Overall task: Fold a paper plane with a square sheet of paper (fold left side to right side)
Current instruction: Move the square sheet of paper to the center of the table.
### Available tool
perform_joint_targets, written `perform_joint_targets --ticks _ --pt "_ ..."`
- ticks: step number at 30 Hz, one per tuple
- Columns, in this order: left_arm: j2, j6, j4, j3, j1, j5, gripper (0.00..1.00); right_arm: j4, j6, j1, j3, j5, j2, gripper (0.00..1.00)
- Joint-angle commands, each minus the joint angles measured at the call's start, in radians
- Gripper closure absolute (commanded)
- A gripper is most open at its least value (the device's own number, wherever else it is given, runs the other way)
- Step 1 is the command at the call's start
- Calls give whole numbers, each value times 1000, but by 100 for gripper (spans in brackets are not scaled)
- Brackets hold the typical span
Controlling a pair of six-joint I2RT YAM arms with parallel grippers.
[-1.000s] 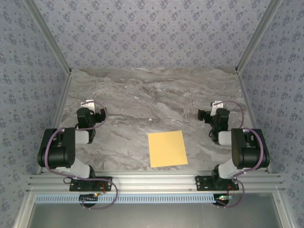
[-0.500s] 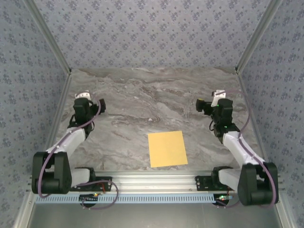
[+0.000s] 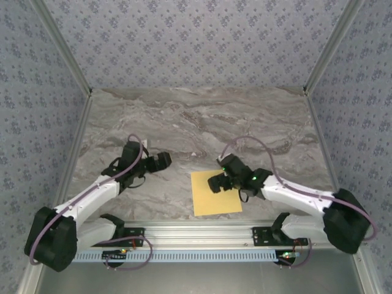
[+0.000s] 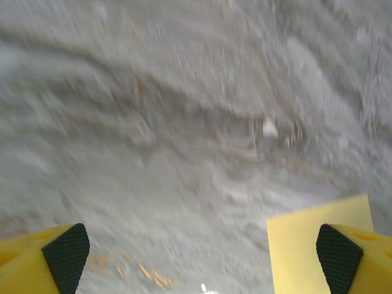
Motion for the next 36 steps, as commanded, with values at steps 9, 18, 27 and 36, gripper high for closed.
perform_joint_targets --ticks 9,18,27,36 --pt "-12 -95 6 -9 -95 1 2 -40 70 63 116 -50 289 0" --pt "-90 -89 -66 6 -95 -48 2 17 69 -5 191 -87 435 0" --pt "-108 -89 -97 25 -95 -73 2 71 98 -104 402 -93 631 0" --pt "-64 -107 -46 36 -95 -4 2 139 45 -156 508 -196 687 2"
